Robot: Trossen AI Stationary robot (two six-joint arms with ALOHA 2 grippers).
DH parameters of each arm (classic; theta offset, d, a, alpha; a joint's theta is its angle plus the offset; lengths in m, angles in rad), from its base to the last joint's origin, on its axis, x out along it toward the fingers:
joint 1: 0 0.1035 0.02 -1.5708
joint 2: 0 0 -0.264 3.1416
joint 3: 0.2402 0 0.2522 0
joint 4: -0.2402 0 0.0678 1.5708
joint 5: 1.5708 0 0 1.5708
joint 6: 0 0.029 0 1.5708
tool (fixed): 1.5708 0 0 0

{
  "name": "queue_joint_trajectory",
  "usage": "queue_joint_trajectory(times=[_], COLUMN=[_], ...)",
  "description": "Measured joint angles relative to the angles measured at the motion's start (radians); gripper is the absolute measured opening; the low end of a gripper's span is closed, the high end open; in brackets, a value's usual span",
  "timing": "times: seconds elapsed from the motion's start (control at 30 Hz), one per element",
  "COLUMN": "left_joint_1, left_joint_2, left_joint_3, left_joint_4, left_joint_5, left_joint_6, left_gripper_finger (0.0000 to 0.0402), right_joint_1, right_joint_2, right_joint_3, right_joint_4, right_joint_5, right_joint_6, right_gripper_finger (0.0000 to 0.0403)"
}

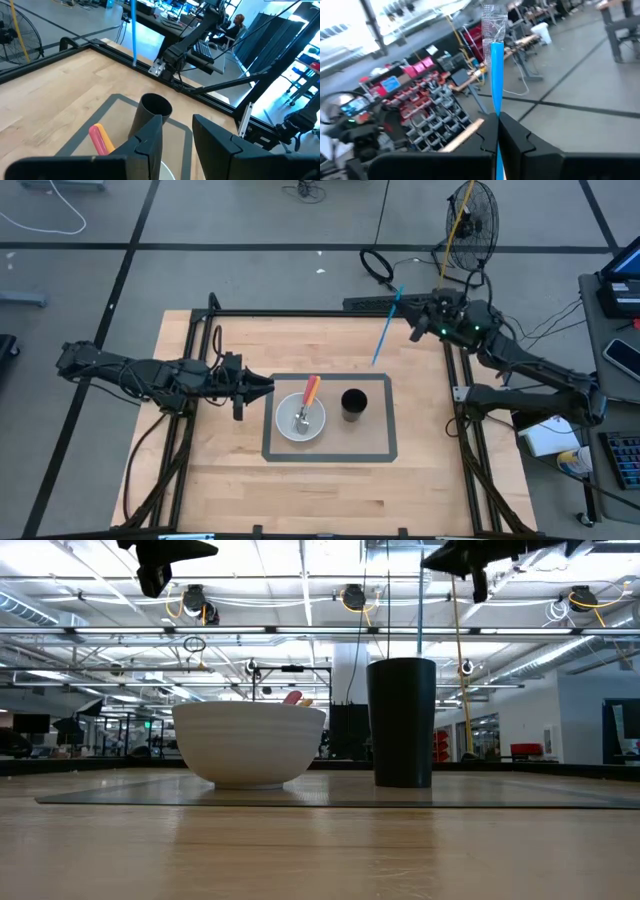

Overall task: Pick & Place Utensil
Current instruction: Put the blue straw into the black cup on the light brown mat

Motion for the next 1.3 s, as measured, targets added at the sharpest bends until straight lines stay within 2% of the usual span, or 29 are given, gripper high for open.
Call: queue_joint_trajectory(times=[0.43,0.67,0.87,1.1,1.3], left_joint_1=[0.000,0.000,0.000,0.000,0.000], left_joint_2=[0.000,0.000,0.000,0.000,0.000], left_joint_3=[0.000,0.000,0.000,0.000,0.000], left_joint_4=[0.000,0.000,0.000,0.000,0.000], left_joint_5=[0.000,0.000,0.000,0.000,0.000], left_joint_6=[-0.003,-0.003,-0.012,-0.014,-0.010], left_gripper_finger=[0.0113,0.0113,0.0113,0.0113,0.0113], right_joint_1=[0.163,0.306,0.454,0.590,0.662], right_joint_2=[0.072,0.142,0.189,0.195,0.195], right_joint_3=[0.182,0.201,0.201,0.128,-0.055], right_joint_4=[0.003,0.048,0.017,0.030,0.301], right_joint_5=[0.002,0.007,0.117,0.322,0.444], right_joint_6=[-0.112,-0.157,-0.235,-0.260,-0.282], right_gripper_finger=[0.0000,0.0000,0.0000,0.0000,0.0000])
